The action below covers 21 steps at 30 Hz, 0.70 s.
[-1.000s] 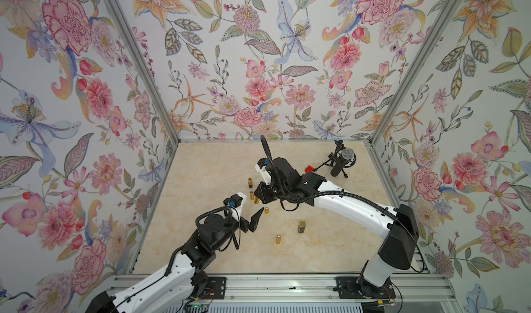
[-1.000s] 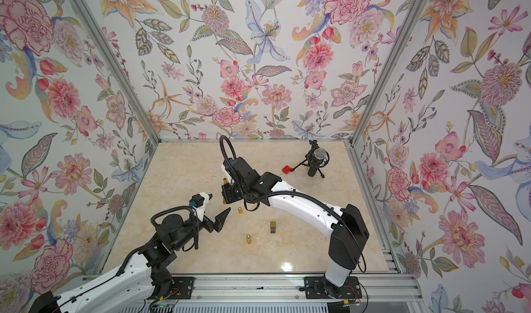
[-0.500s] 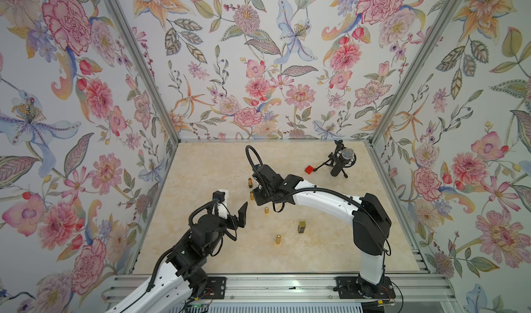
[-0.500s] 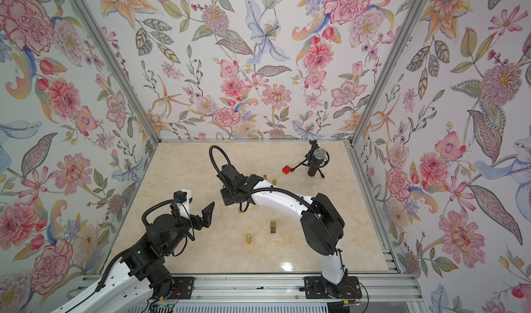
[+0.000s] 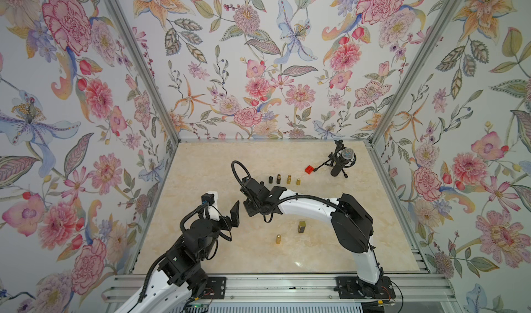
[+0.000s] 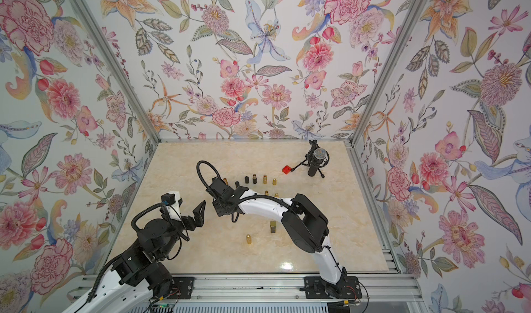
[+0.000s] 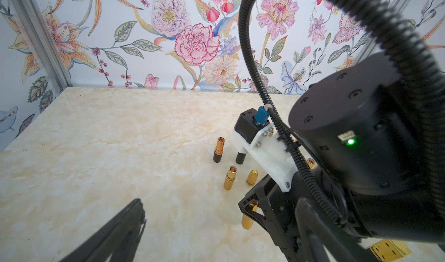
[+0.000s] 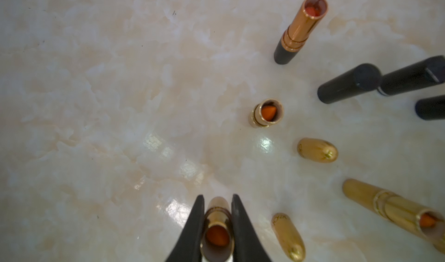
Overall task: Open the lipstick cap
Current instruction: Place the lipstick at the center of the board.
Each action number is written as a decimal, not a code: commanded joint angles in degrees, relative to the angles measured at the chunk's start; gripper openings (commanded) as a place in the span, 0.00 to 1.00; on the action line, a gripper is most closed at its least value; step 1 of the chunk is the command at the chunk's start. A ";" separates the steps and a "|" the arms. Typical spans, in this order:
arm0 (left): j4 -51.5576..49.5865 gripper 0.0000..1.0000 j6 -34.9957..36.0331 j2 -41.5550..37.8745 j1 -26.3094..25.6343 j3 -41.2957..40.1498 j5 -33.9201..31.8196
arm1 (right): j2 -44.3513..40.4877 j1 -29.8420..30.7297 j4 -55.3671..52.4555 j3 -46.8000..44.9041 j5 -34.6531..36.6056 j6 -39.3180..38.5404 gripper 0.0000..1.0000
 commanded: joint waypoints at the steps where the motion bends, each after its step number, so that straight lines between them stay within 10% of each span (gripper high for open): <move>1: -1.44 0.99 -0.17 -0.40 0.65 1.82 -1.48 | 0.83 0.24 2.85 -1.56 3.43 0.73 0.20; 21: 0.59 0.99 0.19 0.78 0.66 1.12 -1.01 | 3.16 0.42 5.18 -3.44 4.89 2.28 0.21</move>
